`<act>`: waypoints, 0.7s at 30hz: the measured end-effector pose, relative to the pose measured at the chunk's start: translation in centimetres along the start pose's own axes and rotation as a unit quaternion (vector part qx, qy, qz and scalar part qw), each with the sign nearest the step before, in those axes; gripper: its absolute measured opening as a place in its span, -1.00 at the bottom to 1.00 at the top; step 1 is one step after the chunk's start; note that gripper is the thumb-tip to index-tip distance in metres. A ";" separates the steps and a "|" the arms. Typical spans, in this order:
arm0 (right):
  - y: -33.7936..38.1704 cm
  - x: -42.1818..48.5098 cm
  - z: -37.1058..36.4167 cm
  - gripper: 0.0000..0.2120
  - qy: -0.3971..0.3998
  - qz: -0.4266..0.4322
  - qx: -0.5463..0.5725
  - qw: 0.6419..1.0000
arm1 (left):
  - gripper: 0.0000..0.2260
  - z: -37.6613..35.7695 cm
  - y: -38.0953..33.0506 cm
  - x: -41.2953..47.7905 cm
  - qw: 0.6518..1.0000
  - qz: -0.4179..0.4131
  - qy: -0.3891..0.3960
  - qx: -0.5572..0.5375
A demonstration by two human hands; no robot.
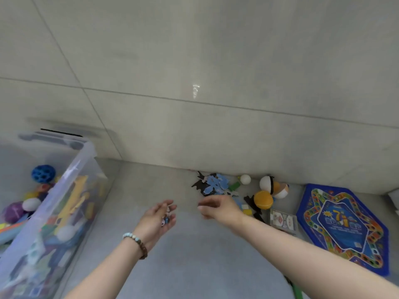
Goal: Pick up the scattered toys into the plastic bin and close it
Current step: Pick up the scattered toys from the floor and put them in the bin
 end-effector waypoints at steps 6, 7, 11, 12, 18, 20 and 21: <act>11.8 -4.0 -11.9 -0.81 0.106 -0.042 0.289 0.951 | -0.81 7.7 -9.7 -8.8 0.996 -0.093 0.003 0.010; 13.3 -4.6 -14.8 -0.83 0.124 -0.056 0.315 0.939 | -0.79 10.1 -10.9 -10.0 0.995 -0.104 -0.007 0.009; 16.6 -6.0 -25.8 -0.91 0.173 -0.110 0.349 0.915 | -0.74 20.9 -13.4 -13.9 0.988 -0.125 -0.060 -0.062; 17.0 -6.2 -28.0 -0.89 0.169 -0.116 0.342 0.917 | -0.72 23.4 -13.4 -14.5 0.985 -0.122 -0.075 -0.093; 17.4 -7.4 -32.5 -0.58 0.164 -0.094 0.219 0.957 | -0.60 31.3 -11.8 -15.3 0.981 -0.073 -0.098 -0.151; 17.0 -7.1 -31.4 -0.56 0.173 -0.090 0.183 0.964 | -0.56 31.3 -11.8 -15.7 0.985 -0.068 -0.096 -0.124; 16.8 -6.9 -30.5 -0.58 0.183 -0.086 0.168 0.965 | -0.53 31.1 -11.8 -15.9 0.986 -0.070 -0.101 -0.109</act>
Point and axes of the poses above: each hand's wrist, its own x-axis towards the middle knuckle, its own z-axis out of the back of the hand, y = z × x, the point moved 5 cm from there along x, towards the middle knuckle, and after that the axes turned 4 degrees about z, right-handed, at the moved point
